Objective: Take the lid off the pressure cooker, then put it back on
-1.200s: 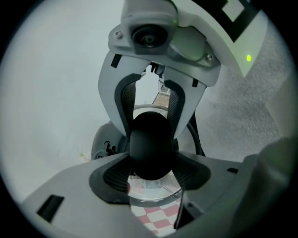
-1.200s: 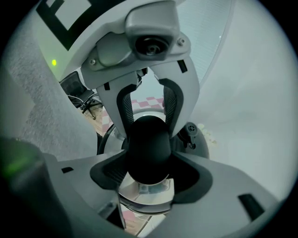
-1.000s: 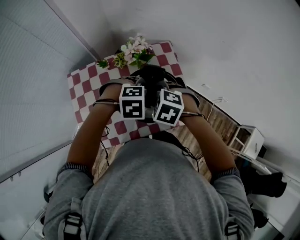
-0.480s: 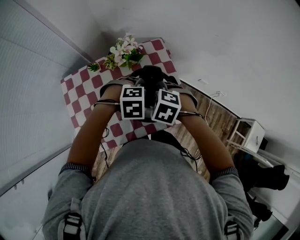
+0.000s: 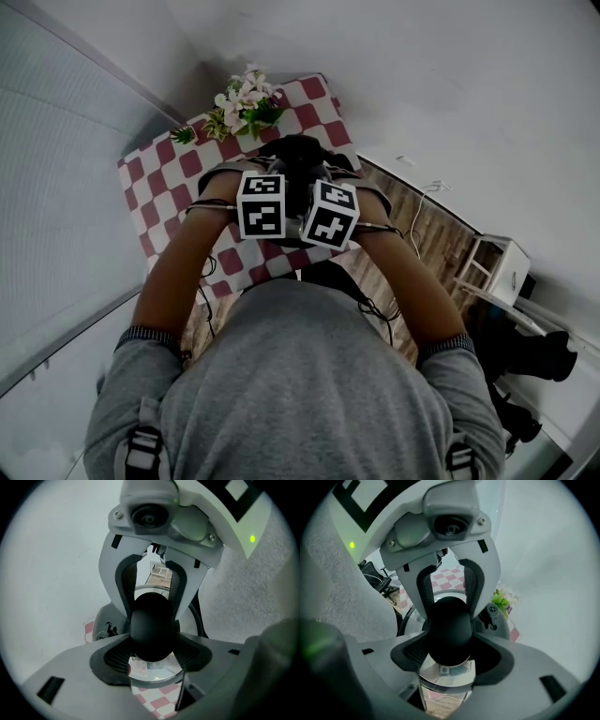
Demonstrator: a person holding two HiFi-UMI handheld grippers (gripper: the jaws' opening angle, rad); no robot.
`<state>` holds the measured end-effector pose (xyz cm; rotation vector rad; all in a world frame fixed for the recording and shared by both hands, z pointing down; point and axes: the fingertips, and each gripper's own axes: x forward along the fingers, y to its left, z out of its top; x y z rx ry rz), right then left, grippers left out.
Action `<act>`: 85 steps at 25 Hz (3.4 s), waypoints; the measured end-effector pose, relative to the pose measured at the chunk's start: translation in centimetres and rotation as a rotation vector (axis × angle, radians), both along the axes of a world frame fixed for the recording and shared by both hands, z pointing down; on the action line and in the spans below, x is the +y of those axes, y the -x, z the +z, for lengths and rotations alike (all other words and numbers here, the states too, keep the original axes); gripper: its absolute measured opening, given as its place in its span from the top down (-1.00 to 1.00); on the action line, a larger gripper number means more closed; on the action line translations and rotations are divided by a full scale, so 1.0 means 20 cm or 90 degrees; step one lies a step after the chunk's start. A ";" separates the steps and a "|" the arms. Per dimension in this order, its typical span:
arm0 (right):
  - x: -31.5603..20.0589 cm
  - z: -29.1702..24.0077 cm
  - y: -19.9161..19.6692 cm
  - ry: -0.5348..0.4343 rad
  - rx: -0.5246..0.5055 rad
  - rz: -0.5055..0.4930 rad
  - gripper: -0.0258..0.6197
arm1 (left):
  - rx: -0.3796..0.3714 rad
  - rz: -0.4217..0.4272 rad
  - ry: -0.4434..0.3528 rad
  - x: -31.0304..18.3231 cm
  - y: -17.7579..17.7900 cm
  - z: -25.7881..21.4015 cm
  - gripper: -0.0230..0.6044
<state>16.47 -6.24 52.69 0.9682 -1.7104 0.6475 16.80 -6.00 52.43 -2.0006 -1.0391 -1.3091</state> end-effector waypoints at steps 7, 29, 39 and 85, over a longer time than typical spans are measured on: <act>-0.02 0.02 -0.01 -0.002 -0.019 -0.018 0.01 | -0.011 -0.011 0.025 -0.02 -0.01 0.02 -0.02; 0.01 0.08 0.00 0.024 -0.073 -0.162 -0.01 | -0.036 -0.125 0.051 0.00 -0.04 0.05 -0.03; 0.02 0.09 -0.01 0.046 -0.071 -0.282 -0.03 | -0.044 -0.219 0.058 0.00 -0.05 0.06 -0.03; -0.03 -0.13 -0.06 -0.071 -0.102 -0.408 -0.16 | 0.199 -0.532 0.052 -0.10 0.01 -0.13 -0.08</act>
